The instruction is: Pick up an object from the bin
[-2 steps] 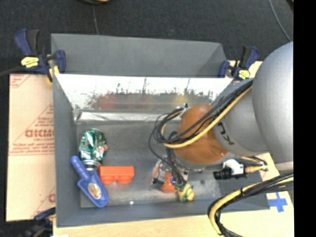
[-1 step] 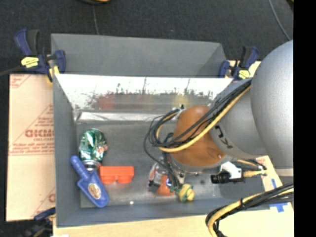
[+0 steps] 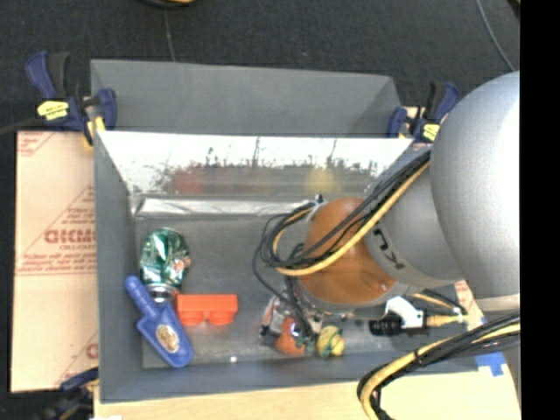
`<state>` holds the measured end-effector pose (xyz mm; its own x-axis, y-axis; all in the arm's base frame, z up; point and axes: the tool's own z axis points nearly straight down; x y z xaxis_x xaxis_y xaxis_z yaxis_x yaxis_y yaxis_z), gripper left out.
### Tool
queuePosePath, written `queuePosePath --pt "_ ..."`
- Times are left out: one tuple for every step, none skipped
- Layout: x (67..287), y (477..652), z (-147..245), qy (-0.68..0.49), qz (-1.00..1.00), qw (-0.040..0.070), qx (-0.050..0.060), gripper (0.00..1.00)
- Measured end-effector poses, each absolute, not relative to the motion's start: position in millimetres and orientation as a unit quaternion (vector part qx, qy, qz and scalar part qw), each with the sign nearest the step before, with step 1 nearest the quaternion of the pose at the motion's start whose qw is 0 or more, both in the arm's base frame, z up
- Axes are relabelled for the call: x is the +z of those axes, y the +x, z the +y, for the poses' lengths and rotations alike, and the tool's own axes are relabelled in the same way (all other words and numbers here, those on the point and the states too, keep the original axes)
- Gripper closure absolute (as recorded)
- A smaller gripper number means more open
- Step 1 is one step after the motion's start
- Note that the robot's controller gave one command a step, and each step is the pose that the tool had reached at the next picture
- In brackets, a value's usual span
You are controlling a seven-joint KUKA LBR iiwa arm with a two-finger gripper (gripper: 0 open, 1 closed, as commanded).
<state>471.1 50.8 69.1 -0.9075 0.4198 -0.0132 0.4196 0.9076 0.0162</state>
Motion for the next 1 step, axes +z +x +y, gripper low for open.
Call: queuePosePath --pt "86.3 481.6 19.7 0.229 0.973 0.01 0.008 1.0"
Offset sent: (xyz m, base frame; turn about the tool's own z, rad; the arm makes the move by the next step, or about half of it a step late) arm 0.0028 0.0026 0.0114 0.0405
